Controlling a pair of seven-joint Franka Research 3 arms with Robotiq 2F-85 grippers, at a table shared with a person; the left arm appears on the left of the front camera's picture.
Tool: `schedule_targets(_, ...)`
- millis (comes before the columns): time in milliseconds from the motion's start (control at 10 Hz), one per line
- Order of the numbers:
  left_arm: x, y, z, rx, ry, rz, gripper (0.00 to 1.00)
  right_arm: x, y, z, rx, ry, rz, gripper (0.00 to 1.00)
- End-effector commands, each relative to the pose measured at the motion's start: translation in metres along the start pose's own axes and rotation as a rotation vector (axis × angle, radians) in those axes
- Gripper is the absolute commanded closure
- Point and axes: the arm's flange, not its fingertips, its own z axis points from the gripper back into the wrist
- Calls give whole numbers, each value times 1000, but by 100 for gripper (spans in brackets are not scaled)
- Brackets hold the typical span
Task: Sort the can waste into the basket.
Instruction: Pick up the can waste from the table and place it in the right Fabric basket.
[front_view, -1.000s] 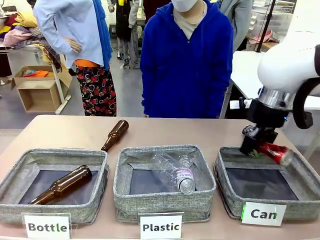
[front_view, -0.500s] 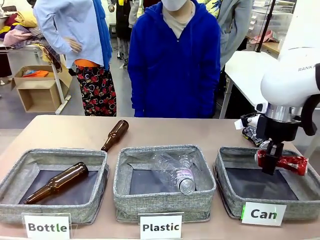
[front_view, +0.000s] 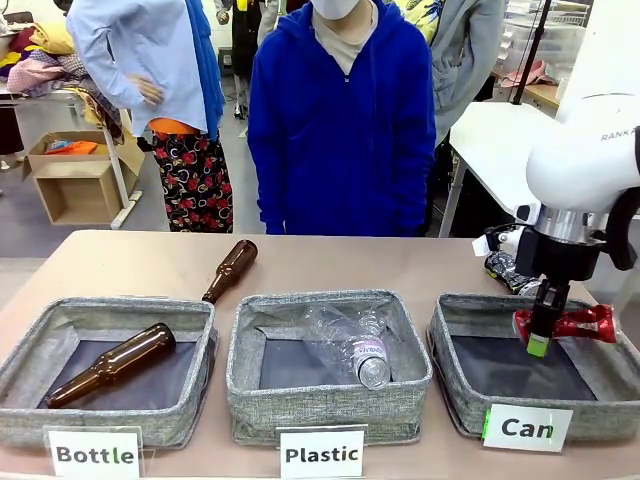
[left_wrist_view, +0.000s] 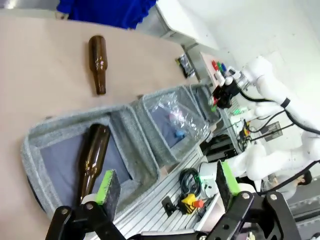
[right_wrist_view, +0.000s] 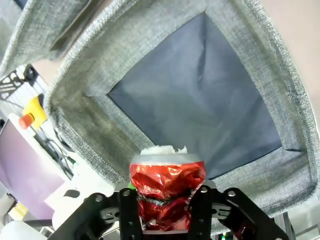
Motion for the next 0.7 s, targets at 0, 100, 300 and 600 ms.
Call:
schedule_targets(0,6,-1,-6,-15,-44,-13,0,0,-5,0,-13,-31,4,0)
schedule_targets(100,6,-1,-6,-15,-44,-13,0,0,-6,1,-15,-39,-1,8)
schedule_targets(300,6,-1,-6,-15,-44,-13,0,1,-7,2,-11,-65,2,0)
schedule_targets(600,6,-1,-6,-15,-44,-13,0,-2,-8,4,38,-163,4,0)
